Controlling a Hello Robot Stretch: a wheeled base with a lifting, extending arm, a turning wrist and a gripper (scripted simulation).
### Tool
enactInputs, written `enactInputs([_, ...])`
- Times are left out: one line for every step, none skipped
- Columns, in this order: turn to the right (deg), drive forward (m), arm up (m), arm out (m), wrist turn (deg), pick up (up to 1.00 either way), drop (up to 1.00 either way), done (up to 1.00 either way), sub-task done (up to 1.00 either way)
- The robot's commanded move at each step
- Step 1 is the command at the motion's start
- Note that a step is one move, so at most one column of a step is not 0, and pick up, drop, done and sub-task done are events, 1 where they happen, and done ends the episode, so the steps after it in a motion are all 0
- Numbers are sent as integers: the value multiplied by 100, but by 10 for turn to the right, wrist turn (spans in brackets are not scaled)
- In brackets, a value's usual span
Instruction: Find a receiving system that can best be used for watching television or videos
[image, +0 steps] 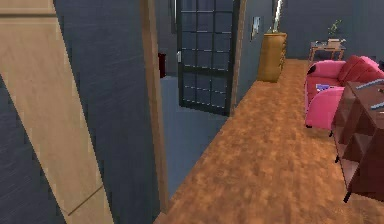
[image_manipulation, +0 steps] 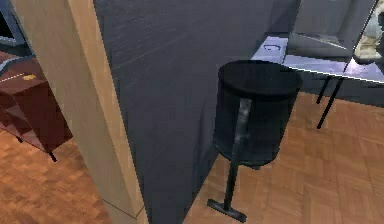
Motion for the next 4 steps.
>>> enactInputs([60,0,0,0,0,0,0,0,0])
enactInputs([0,45,0,0,0,0,0,0,0])
enactInputs([420,0,0,0,0,0,0,0,0])
enactInputs([30,0,0,0,0,0,0,0,0])
